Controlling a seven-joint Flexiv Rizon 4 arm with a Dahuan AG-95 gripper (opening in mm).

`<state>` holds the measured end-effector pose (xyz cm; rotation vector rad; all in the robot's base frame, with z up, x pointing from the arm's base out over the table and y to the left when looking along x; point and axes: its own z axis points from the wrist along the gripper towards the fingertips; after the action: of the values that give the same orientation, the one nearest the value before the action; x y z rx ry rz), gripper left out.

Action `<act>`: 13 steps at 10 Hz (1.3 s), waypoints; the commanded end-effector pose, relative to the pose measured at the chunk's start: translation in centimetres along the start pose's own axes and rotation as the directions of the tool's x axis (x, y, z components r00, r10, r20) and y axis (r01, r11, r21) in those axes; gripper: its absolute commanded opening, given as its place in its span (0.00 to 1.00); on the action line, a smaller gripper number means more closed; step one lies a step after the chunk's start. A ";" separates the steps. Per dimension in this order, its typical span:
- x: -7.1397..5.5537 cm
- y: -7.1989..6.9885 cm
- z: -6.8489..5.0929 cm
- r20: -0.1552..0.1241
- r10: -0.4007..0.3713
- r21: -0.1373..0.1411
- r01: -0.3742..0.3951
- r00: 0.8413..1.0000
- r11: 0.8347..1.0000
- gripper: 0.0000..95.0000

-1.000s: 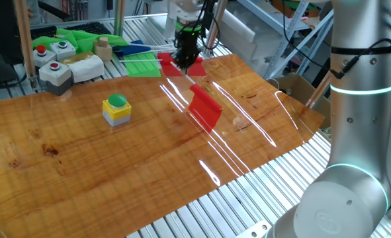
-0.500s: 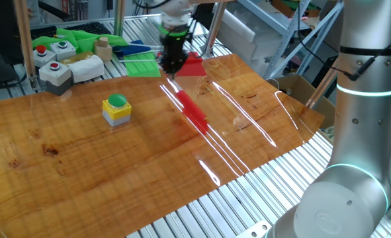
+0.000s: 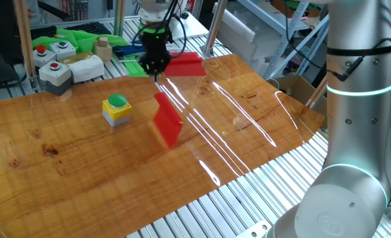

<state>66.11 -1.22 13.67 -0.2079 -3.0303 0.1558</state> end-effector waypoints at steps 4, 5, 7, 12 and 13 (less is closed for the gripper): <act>-3.2 -8.6 2.1 0.020 -0.170 0.026 0.170 0.985 0.985 0.00; -3.9 -10.4 2.1 0.030 -0.199 0.032 0.198 0.980 0.980 0.00; -4.5 -11.9 1.6 0.026 -0.232 0.049 0.231 0.972 0.972 0.00; -3.1 -9.6 2.5 0.032 -0.189 0.009 0.189 0.981 0.982 0.00; -2.2 -7.3 2.8 0.032 -0.148 -0.026 0.149 0.988 0.989 0.00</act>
<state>67.28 -9.64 11.59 0.1353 -3.0604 0.1290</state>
